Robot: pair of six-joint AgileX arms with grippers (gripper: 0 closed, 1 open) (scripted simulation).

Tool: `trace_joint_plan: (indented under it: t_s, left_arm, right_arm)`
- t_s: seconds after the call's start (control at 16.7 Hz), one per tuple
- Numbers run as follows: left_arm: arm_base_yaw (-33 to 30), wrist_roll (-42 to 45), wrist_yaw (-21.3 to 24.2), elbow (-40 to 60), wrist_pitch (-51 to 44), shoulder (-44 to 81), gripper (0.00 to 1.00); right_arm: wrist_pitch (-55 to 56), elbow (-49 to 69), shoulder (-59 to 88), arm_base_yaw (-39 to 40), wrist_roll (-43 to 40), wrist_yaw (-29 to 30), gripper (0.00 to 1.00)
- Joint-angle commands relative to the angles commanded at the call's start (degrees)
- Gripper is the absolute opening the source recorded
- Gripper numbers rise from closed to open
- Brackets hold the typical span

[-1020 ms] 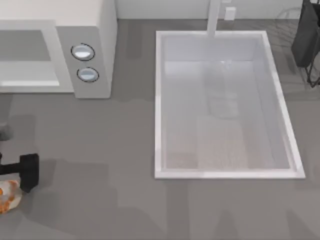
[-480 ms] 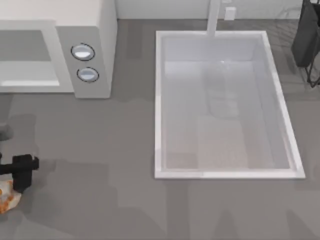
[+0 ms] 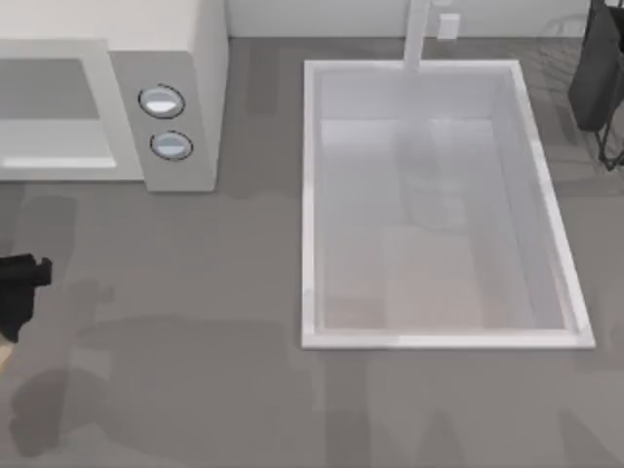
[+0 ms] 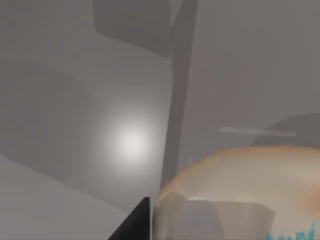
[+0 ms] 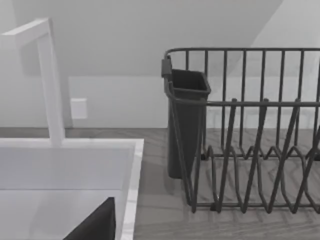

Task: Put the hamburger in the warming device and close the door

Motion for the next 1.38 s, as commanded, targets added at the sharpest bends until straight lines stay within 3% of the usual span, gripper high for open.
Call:
trace_joint_plan:
  t_s: [0.36, 0.72, 1.02, 1.38]
  left_arm:
    - [-0.07, -0.08, -0.02, 3.81, -5.64, -3.06, 0.00]
    - [0.59, 0.44, 0.68, 4.25, 0.39, -0.44, 0.00]
    - [1.66, 2.27, 2.88, 4.59, 20.91, 7.76, 0.00]
    - [3.28, 5.21, 6.25, 2.08, 58.72, 20.34, 0.00]
  right_arm:
    - [0.00, 0.00, 0.00, 0.00, 0.00, 0.00, 1.00]
    - [0.00, 0.00, 0.00, 0.00, 0.00, 0.00, 1.00]
    - [0.00, 0.00, 0.00, 0.00, 0.00, 0.00, 1.00]
    - [0.00, 0.00, 0.00, 0.00, 0.00, 0.00, 1.00]
